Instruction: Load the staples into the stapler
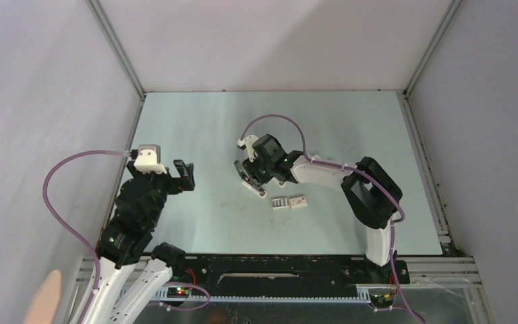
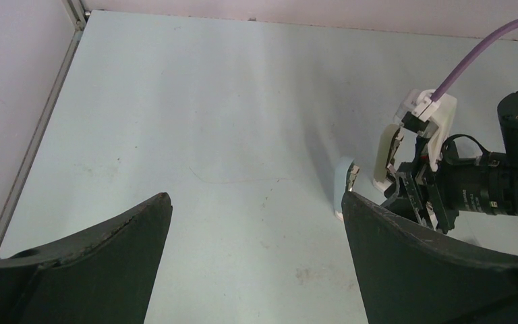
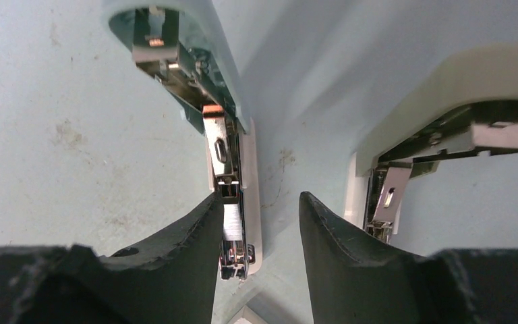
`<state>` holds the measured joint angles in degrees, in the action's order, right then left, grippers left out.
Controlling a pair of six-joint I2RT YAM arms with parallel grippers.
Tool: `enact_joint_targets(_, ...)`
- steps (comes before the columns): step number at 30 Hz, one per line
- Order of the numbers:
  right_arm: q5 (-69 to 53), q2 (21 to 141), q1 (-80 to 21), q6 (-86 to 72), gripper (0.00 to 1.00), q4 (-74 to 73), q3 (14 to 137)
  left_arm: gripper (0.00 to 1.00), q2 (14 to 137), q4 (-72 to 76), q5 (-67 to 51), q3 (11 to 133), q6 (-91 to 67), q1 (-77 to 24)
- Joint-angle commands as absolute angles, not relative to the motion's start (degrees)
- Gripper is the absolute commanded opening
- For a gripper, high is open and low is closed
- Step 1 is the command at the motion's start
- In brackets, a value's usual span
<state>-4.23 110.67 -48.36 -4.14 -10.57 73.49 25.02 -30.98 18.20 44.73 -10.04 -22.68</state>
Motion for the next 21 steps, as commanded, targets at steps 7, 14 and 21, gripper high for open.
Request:
enact_joint_targets(7,-3.5,113.3,-47.5,-5.0,0.46,-8.7,78.3,1.00,25.1,-29.0,17.5,44.3,-9.8,-22.3)
enact_joint_targets(14,-3.9,113.8,-47.5,-5.1,0.45,-10.1,78.3,1.00,25.3,-29.0,17.5,44.3,-9.8,-22.3)
enact_joint_targets(21,-3.3,113.8,-47.5,-5.0,0.44,-11.6,78.0,1.00,25.3,-29.1,17.6,44.3,-9.8,-22.3)
